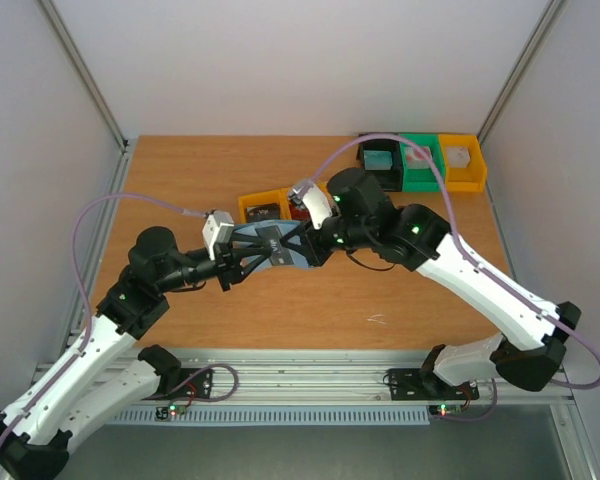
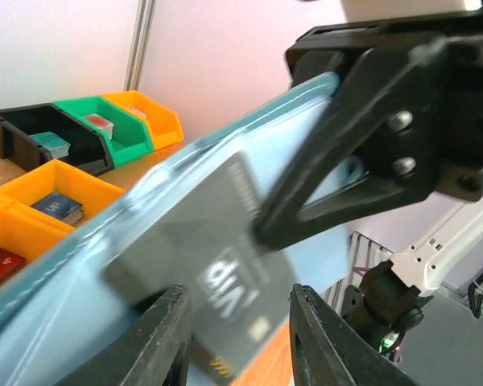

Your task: Take the credit cards out of the card holder

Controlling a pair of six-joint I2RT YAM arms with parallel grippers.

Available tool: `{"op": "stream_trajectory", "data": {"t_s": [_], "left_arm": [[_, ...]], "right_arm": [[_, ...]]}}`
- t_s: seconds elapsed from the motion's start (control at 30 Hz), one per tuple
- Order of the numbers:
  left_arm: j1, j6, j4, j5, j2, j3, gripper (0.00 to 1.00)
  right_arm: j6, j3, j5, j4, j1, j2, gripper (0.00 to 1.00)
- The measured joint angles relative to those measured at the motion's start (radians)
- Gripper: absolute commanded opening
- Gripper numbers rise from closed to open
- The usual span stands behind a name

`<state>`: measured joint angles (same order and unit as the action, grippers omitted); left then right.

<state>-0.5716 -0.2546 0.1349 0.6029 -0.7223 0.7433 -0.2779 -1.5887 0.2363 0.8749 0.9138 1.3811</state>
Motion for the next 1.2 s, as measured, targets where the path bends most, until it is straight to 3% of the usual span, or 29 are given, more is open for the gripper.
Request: {"op": "stream_trajectory", "data": {"t_s": [0.37,0.47,0.53,0.57,0.73,0.8,0.87,0.97,1.0,1.07,1.2], "left_arm": [[0.01,0.021,0.018,0.096,0.031,0.001,0.33],[0.01,0.006,-0.002,0.142,0.031,0.003,0.22],[0.01,0.0,-0.018,0.172,0.031,0.005,0.05],[0.01,-0.01,-0.023,0.181,0.031,0.007,0.01],[0.016,-0.022,-0.042,0.232,0.032,0.014,0.0],[0.014,-0.022,-0.04,0.235,0.034,0.021,0.0],[0.014,-0.021,-0.039,0.235,0.034,0.026,0.0],[0.015,-0.018,-0.033,0.235,0.034,0.026,0.0],[0.016,-0.018,-0.027,0.23,0.034,0.026,0.02],[0.016,-0.019,-0.023,0.23,0.035,0.026,0.18],[0.017,-0.01,-0.003,0.225,0.043,0.039,0.2]], "right_arm": [[-0.047,0.111,0.336,-0.153,-0.066,-0.138,0.01],[-0.055,0.111,0.387,-0.173,-0.069,-0.136,0.01],[-0.057,0.111,0.409,-0.188,-0.069,-0.134,0.02],[-0.058,0.111,0.415,-0.194,-0.069,-0.134,0.06],[-0.064,0.116,0.434,-0.222,-0.072,-0.133,0.29],[-0.069,0.135,0.435,-0.242,-0.067,-0.134,0.31],[-0.069,0.157,0.435,-0.25,-0.066,-0.134,0.24],[-0.069,0.179,0.435,-0.256,-0.066,-0.134,0.02],[-0.065,0.181,0.439,-0.259,-0.066,-0.134,0.01],[-0.065,0.184,0.442,-0.262,-0.066,-0.138,0.01],[-0.065,0.192,0.449,-0.265,-0.069,-0.15,0.01]]}}
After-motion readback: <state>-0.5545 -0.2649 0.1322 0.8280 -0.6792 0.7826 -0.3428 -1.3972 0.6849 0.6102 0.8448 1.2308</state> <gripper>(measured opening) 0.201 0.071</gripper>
